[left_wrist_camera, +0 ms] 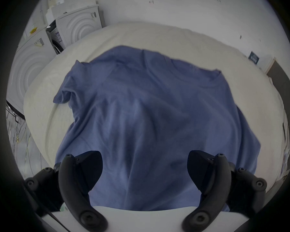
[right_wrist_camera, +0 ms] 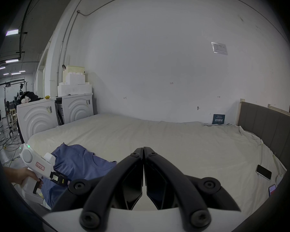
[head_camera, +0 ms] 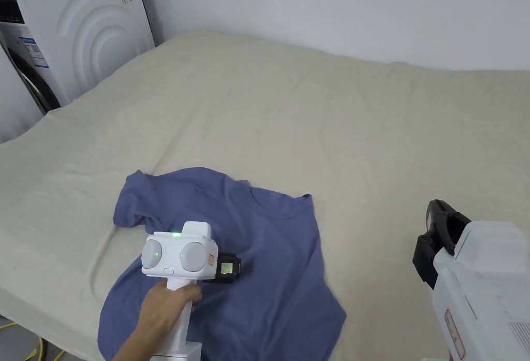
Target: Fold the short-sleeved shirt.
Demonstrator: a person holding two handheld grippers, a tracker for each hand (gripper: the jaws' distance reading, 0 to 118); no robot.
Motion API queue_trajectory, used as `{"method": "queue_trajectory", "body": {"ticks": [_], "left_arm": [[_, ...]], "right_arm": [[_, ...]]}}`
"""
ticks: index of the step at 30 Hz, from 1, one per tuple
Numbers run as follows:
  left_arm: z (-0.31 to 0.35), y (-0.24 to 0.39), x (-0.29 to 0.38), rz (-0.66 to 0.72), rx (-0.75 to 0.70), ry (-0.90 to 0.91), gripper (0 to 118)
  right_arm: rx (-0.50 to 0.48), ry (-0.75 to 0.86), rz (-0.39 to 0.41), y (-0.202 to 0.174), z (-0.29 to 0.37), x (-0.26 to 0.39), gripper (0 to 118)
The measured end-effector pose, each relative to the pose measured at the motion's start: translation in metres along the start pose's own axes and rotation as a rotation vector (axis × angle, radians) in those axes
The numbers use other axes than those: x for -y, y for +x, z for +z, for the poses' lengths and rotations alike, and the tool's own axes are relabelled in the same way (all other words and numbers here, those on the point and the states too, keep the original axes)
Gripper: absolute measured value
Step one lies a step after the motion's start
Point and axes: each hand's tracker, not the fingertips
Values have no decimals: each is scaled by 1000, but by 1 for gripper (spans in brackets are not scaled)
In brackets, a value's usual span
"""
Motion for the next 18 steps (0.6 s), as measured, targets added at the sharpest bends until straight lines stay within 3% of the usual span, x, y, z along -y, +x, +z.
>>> {"method": "queue_trajectory", "body": {"ticks": [3, 5, 9, 10, 11, 12, 13, 18], "left_arm": [[-5, -1, 5, 1, 1, -35, 101], [-11, -4, 8, 22, 19, -81, 86], [-4, -9, 4, 102, 53, -82, 69], [-1, -8, 4, 97, 49, -71, 56], [6, -6, 5, 87, 51, -49, 32], [8, -5, 6, 78, 49, -41, 16], [8, -4, 9, 61, 37, -30, 4], [25, -15, 13, 112, 102, 48, 0]], "right_arm": [[-1, -6, 8, 1, 1, 2, 0], [-2, -11, 10, 2, 1, 4, 0], [-2, -17, 10, 4, 1, 5, 0], [0, -17, 10, 5, 1, 5, 0], [1, -17, 10, 7, 2, 5, 0], [2, -17, 8, 8, 2, 5, 0], [5, -16, 3, 10, 3, 4, 0], [16, -10, -5, 18, 8, 2, 0]]}}
